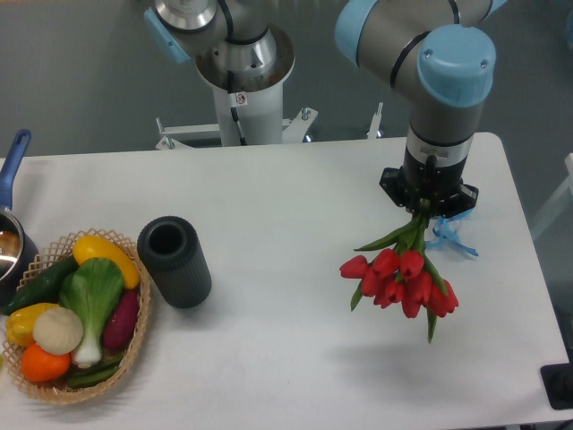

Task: Insert the flowers into the vase
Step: 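Carry the red tulip bunch with the gripper toward the black vase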

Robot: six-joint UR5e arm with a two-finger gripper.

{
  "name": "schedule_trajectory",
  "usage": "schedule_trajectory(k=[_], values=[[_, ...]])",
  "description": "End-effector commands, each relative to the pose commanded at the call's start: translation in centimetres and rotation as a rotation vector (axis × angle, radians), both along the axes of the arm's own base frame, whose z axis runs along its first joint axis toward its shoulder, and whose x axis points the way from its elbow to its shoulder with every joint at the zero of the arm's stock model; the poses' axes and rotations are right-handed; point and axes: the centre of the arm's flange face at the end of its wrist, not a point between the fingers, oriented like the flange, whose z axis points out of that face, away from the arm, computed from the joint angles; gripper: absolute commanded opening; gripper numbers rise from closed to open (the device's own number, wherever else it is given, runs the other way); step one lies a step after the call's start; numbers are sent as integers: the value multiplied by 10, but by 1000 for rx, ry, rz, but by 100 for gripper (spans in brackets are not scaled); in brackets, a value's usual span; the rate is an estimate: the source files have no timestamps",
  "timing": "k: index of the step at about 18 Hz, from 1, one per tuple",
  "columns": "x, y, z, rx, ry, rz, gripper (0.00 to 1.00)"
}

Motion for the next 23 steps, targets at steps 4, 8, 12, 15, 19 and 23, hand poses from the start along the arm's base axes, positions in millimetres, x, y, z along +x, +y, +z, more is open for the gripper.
schedule_trajectory(k=[4, 8, 12, 15, 19, 23], values=[[1, 1, 0, 3, -3, -2, 0], [6, 5, 2, 48, -23, -5, 0], [15, 16, 2, 136, -49, 6, 0], [27, 28, 13, 317, -47, 24, 0], [55, 35, 19, 569, -56, 9, 0], [92, 48, 25, 793, -235, -22, 0]])
